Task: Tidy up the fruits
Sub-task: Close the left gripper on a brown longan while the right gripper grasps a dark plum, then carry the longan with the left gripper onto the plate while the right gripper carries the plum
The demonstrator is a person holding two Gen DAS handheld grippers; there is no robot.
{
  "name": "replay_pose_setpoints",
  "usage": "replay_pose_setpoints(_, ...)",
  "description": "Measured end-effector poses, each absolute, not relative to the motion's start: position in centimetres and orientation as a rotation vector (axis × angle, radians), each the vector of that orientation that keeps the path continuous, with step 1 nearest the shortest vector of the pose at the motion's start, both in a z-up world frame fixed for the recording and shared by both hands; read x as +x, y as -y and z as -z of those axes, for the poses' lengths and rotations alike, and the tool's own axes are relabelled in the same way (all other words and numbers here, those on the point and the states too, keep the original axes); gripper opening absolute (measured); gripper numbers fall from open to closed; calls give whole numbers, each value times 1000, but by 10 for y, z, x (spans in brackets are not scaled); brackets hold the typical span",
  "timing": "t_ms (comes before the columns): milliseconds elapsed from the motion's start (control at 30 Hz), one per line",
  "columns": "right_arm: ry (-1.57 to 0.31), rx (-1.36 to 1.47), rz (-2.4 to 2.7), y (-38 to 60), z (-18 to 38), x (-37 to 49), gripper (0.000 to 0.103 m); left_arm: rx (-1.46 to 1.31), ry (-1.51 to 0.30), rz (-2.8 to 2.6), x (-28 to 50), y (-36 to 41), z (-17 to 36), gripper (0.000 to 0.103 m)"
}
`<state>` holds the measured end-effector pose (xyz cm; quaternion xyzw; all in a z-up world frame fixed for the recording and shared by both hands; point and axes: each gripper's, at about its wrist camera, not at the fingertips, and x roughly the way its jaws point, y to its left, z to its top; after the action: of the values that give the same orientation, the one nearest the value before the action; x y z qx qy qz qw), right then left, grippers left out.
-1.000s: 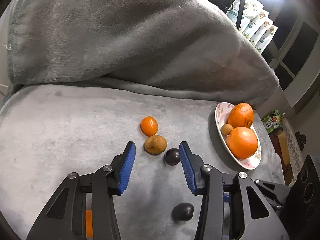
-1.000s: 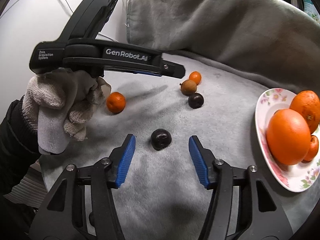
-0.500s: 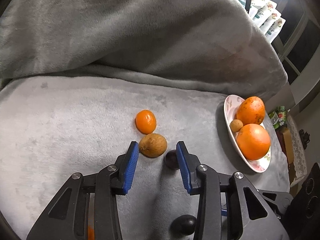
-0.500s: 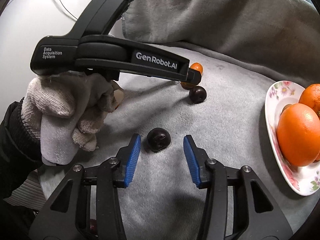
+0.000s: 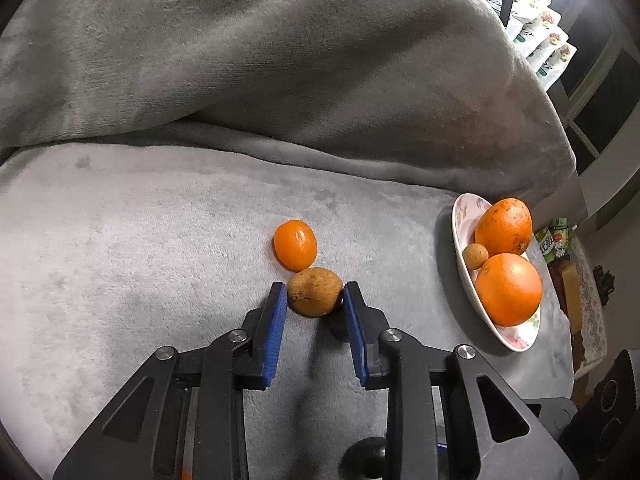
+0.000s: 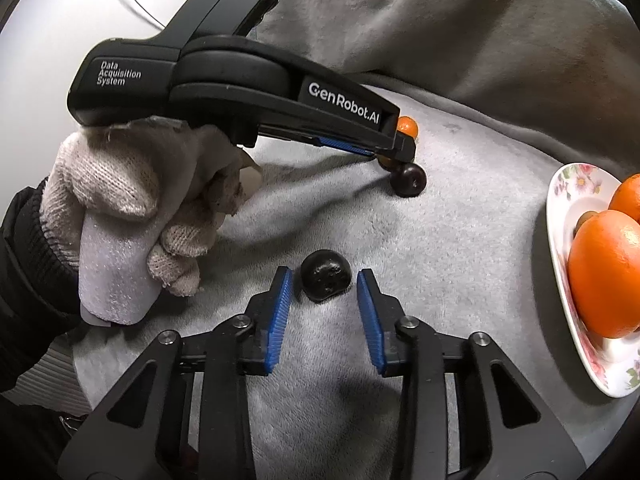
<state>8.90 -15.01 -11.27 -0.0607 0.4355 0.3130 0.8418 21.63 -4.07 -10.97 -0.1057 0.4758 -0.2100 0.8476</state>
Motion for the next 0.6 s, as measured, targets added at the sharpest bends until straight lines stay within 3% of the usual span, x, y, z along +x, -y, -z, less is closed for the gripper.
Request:
replay_pose_setpoints(167,-922,-134,-655,151,115,87,27,-225,-995,438,213,42,109,27)
replay_pose_setpoints(600,-859,-77,-627,174,100,86,26,-268,-937,415,198,25,93,26)
